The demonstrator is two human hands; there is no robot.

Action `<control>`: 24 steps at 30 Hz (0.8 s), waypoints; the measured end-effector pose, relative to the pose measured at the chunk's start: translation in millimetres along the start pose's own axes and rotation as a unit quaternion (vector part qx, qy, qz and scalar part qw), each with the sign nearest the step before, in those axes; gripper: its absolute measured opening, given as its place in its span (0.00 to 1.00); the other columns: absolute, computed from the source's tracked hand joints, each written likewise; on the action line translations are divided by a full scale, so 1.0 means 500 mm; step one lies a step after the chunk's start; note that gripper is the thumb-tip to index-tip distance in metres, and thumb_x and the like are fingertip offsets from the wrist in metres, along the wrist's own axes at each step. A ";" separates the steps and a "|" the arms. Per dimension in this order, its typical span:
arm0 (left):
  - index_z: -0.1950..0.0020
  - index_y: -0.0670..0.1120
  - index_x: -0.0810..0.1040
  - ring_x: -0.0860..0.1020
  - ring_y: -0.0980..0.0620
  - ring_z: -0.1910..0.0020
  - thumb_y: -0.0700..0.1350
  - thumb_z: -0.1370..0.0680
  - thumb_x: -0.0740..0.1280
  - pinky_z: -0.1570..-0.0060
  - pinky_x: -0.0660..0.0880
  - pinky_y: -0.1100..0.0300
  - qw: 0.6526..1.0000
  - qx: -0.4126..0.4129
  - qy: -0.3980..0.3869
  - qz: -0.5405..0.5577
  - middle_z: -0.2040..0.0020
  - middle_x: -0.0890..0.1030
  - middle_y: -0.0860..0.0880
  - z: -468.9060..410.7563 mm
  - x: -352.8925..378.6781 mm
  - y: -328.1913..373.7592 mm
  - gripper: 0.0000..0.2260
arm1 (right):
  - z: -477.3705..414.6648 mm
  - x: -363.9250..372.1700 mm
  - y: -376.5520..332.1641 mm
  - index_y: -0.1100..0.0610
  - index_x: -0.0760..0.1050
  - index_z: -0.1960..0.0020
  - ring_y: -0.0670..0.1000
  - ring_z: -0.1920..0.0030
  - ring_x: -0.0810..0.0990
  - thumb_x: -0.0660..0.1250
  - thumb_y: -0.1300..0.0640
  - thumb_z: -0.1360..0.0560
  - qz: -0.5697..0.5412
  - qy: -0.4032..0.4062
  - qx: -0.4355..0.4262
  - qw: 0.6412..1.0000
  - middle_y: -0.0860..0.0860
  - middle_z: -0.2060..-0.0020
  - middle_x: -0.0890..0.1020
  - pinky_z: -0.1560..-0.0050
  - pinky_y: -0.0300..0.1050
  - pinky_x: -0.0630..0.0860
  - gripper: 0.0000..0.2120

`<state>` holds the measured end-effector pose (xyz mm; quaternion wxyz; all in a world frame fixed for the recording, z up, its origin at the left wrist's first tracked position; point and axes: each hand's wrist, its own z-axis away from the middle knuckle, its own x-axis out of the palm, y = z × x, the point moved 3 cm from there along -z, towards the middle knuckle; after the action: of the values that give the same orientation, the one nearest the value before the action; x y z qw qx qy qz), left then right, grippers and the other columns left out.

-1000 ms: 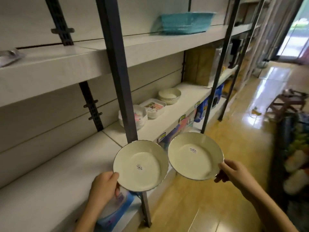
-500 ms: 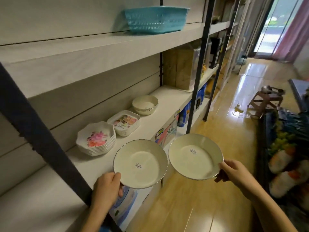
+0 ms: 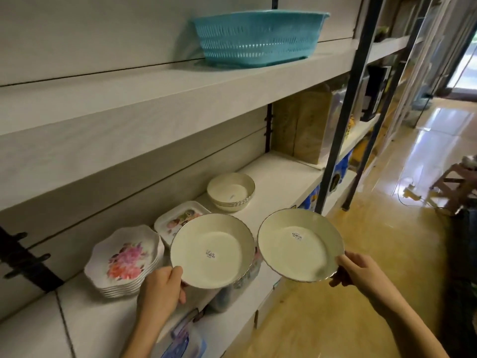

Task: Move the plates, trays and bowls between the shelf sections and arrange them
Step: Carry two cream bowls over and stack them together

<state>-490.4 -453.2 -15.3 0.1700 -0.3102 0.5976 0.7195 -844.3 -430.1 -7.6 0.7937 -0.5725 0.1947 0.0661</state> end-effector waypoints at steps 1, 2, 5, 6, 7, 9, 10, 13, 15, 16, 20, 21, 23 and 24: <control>0.79 0.44 0.72 0.76 0.45 0.72 0.50 0.32 0.53 0.63 0.71 0.56 1.000 -0.001 0.006 0.000 0.84 0.75 0.49 -0.013 0.007 0.009 0.19 | -0.020 -0.003 -0.006 0.65 0.76 0.58 0.51 0.71 0.79 0.56 0.61 0.21 -0.003 -0.007 -0.004 1.000 0.53 0.77 0.80 0.66 0.43 0.72 0.14; 0.80 0.45 0.71 0.76 0.45 0.72 0.49 0.31 0.54 0.63 0.71 0.56 1.000 -0.004 0.013 -0.001 0.85 0.75 0.49 -0.026 0.014 0.016 0.19 | -0.042 -0.006 -0.011 0.65 0.76 0.57 0.51 0.71 0.78 0.56 0.61 0.21 -0.005 -0.015 -0.008 1.000 0.53 0.78 0.81 0.66 0.43 0.72 0.13; 0.82 0.45 0.70 0.74 0.47 0.74 0.41 0.24 0.58 0.63 0.70 0.56 0.999 -0.016 0.043 -0.006 0.85 0.74 0.49 -0.069 0.037 0.036 0.24 | -0.122 -0.018 -0.022 0.67 0.76 0.53 0.54 0.68 0.77 0.56 0.62 0.21 0.003 -0.045 -0.011 0.999 0.54 0.76 0.81 0.64 0.45 0.72 0.13; 0.83 0.45 0.70 0.73 0.48 0.74 0.39 0.24 0.58 0.64 0.69 0.57 0.998 -0.020 0.054 -0.010 0.85 0.74 0.49 -0.084 0.046 0.043 0.25 | -0.153 -0.023 -0.026 0.69 0.76 0.52 0.55 0.67 0.77 0.56 0.62 0.21 0.008 -0.053 -0.013 0.998 0.56 0.73 0.80 0.64 0.45 0.72 0.13; 0.83 0.45 0.70 0.73 0.48 0.74 0.38 0.24 0.58 0.66 0.69 0.58 0.998 -0.022 0.065 -0.012 0.85 0.74 0.48 -0.098 0.056 0.051 0.25 | -0.184 -0.029 -0.032 0.70 0.75 0.52 0.55 0.66 0.76 0.57 0.62 0.21 0.012 -0.061 -0.016 0.998 0.59 0.70 0.79 0.64 0.45 0.72 0.13; 0.82 0.44 0.71 0.74 0.48 0.74 0.38 0.24 0.58 0.66 0.68 0.59 0.996 -0.029 0.086 -0.008 0.84 0.74 0.48 -0.127 0.081 0.066 0.24 | -0.246 -0.043 -0.046 0.67 0.76 0.53 0.53 0.67 0.77 0.57 0.61 0.21 0.016 -0.080 -0.022 0.996 0.60 0.68 0.79 0.64 0.43 0.73 0.12; 0.81 0.43 0.72 0.74 0.48 0.73 0.38 0.23 0.57 0.66 0.68 0.60 0.995 -0.036 0.095 -0.003 0.84 0.75 0.47 -0.141 0.095 0.074 0.24 | -0.275 -0.051 -0.054 0.64 0.76 0.55 0.52 0.69 0.78 0.57 0.61 0.21 0.018 -0.092 -0.025 0.995 0.59 0.68 0.79 0.65 0.42 0.74 0.11; 0.79 0.42 0.73 0.75 0.49 0.72 0.39 0.23 0.57 0.67 0.67 0.62 0.990 -0.067 0.123 0.007 0.84 0.75 0.48 -0.181 0.137 0.098 0.24 | -0.365 -0.077 -0.078 0.62 0.76 0.55 0.49 0.70 0.79 0.57 0.60 0.21 0.037 -0.130 -0.037 0.990 0.57 0.69 0.80 0.64 0.42 0.74 0.11; 0.79 0.43 0.72 0.74 0.49 0.72 0.39 0.23 0.56 0.66 0.67 0.62 0.986 -0.085 0.142 0.013 0.84 0.74 0.49 -0.209 0.161 0.115 0.23 | -0.424 -0.092 -0.095 0.63 0.76 0.57 0.49 0.69 0.78 0.57 0.60 0.21 0.049 -0.152 -0.044 0.986 0.55 0.70 0.79 0.62 0.43 0.76 0.11; 0.79 0.44 0.72 0.74 0.49 0.73 0.39 0.23 0.56 0.67 0.67 0.61 0.984 -0.094 0.151 0.020 0.85 0.74 0.49 -0.222 0.172 0.124 0.23 | -0.450 -0.098 -0.104 0.63 0.75 0.57 0.51 0.68 0.78 0.58 0.60 0.21 0.051 -0.163 -0.045 0.984 0.56 0.70 0.78 0.60 0.46 0.77 0.11; 0.81 0.44 0.72 0.71 0.49 0.75 0.39 0.23 0.57 0.66 0.68 0.58 0.974 -0.128 0.175 0.065 0.86 0.73 0.49 -0.284 0.223 0.160 0.25 | -0.549 -0.122 -0.136 0.64 0.76 0.55 0.57 0.64 0.79 0.57 0.61 0.21 0.063 -0.197 -0.050 0.977 0.59 0.68 0.79 0.52 0.55 0.77 0.11; 0.80 0.43 0.73 0.71 0.49 0.75 0.39 0.23 0.57 0.66 0.68 0.57 0.971 -0.140 0.176 0.081 0.85 0.73 0.50 -0.301 0.236 0.166 0.24 | -0.570 -0.127 -0.141 0.64 0.76 0.54 0.58 0.64 0.79 0.57 0.61 0.21 0.070 -0.204 -0.051 0.975 0.59 0.68 0.80 0.53 0.54 0.77 0.11; 0.77 0.43 0.74 0.71 0.49 0.76 0.41 0.22 0.57 0.68 0.69 0.57 0.964 -0.169 0.171 0.115 0.85 0.73 0.51 -0.336 0.260 0.170 0.23 | -0.610 -0.132 -0.149 0.65 0.76 0.53 0.57 0.64 0.79 0.56 0.60 0.21 0.075 -0.217 -0.050 0.972 0.58 0.71 0.81 0.56 0.51 0.76 0.12; 0.75 0.43 0.73 0.71 0.50 0.76 0.41 0.21 0.58 0.70 0.68 0.58 0.958 -0.187 0.167 0.136 0.85 0.72 0.51 -0.350 0.271 0.176 0.21 | -0.626 -0.133 -0.153 0.65 0.76 0.54 0.56 0.66 0.79 0.56 0.60 0.20 0.076 -0.225 -0.047 0.970 0.57 0.73 0.81 0.59 0.49 0.75 0.12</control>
<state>-603.4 -659.0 -53.2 -0.0926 -0.3679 0.5088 0.7728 -952.9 -740.3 1.5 0.7819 -0.5631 0.0512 0.2627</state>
